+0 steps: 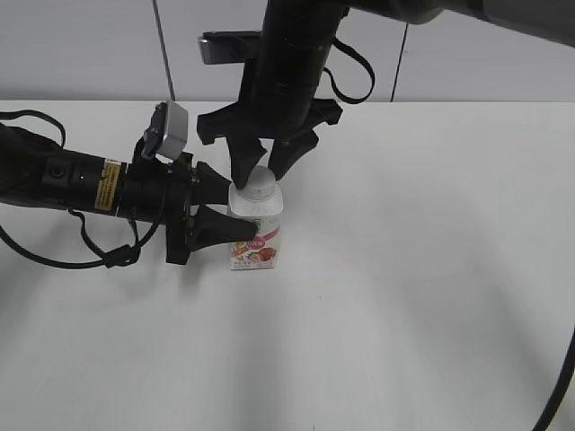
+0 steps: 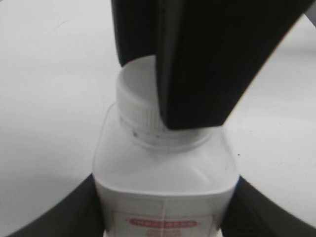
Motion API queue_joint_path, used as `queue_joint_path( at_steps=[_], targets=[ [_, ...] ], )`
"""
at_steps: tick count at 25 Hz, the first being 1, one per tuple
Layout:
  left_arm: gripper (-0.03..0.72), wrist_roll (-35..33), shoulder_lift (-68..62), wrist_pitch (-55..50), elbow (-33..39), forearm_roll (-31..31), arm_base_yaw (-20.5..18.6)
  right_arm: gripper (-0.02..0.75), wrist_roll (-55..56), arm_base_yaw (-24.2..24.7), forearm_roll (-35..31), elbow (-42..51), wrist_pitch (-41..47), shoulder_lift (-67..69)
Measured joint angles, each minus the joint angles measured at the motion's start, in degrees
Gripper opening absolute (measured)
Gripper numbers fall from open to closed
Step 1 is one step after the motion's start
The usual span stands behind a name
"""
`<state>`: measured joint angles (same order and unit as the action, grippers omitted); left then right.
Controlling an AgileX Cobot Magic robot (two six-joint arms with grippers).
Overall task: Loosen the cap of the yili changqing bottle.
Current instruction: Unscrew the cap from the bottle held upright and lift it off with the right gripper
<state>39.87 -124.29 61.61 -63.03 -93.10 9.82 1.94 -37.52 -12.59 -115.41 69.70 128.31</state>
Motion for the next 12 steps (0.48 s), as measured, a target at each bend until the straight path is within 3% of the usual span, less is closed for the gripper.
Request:
queue_joint_path(
  at_steps=[5,12],
  targets=[
    [0.400,-0.02,0.00,0.00,0.00,0.00,0.00,0.386,-12.69,0.00,0.00,0.00,0.00,0.00],
    [0.398,-0.18,0.00,-0.29,0.00,-0.06,0.00,0.386,-43.68,0.00,-0.05,0.00,0.00,0.00]
  ],
)
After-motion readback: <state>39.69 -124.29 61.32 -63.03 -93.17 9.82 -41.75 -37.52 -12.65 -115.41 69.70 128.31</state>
